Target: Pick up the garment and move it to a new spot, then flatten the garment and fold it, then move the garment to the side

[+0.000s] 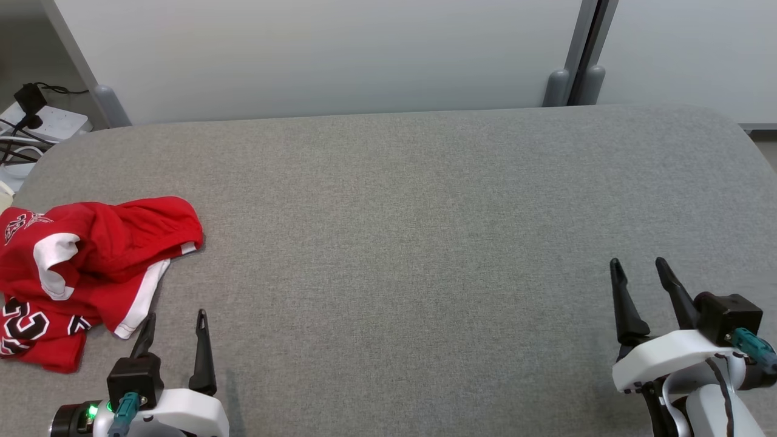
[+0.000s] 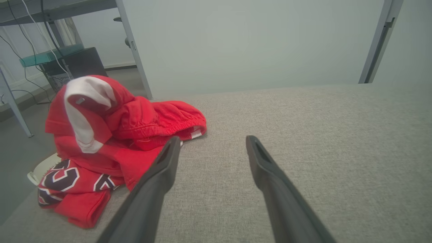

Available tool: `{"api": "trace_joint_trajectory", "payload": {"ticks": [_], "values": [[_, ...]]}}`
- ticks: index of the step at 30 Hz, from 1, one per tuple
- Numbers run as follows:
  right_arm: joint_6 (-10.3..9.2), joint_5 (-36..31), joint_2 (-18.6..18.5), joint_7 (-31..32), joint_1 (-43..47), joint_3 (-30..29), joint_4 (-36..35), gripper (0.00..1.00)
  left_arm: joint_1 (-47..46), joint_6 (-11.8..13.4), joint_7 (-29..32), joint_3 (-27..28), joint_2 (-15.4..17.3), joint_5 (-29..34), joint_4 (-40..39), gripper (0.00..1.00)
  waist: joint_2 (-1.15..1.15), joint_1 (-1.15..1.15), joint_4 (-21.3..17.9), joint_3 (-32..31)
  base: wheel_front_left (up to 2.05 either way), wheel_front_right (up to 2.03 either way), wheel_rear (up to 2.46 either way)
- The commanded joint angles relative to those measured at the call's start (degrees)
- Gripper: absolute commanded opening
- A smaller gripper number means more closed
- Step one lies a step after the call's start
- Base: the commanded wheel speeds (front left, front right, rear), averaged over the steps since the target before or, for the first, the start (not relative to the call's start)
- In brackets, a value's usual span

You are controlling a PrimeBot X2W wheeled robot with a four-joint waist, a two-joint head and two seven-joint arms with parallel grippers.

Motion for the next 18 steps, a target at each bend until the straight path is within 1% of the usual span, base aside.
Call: {"api": "trace_joint_trajectory", "payload": {"ticks": [1,12,15,18], "values": [[0.01,-0.21,-0.01,-0.8,-1.36,0.58,-1.7,1.0,-2.52,0.54,-0.77,2.22,0.89,0.19,-1.3,1.0,0.0,0.0,-0.04,-0.06,0.0,0.0,0.0],[0.01,-1.02,0.66,-0.8,-0.5,-0.2,-2.15,1.0,-2.22,0.06,-0.77,3.16,0.46,0.08,-1.26,1.0,0.0,0.0,0.14,0.01,0.0,0.0,0.0],[0.01,-1.21,0.69,-0.8,-0.7,-0.04,-2.39,1.0,-2.2,-0.15,-0.77,3.28,0.35,-0.02,-1.24,1.0,0.0,0.0,0.95,0.18,0.0,0.0,0.0],[0.01,-1.55,0.59,-0.8,-0.75,1.25,-2.66,1.0,-2.23,-0.19,-0.77,3.42,0.22,-0.19,-1.23,1.0,0.0,0.0,2.58,0.38,0.0,0.0,0.0]]}}
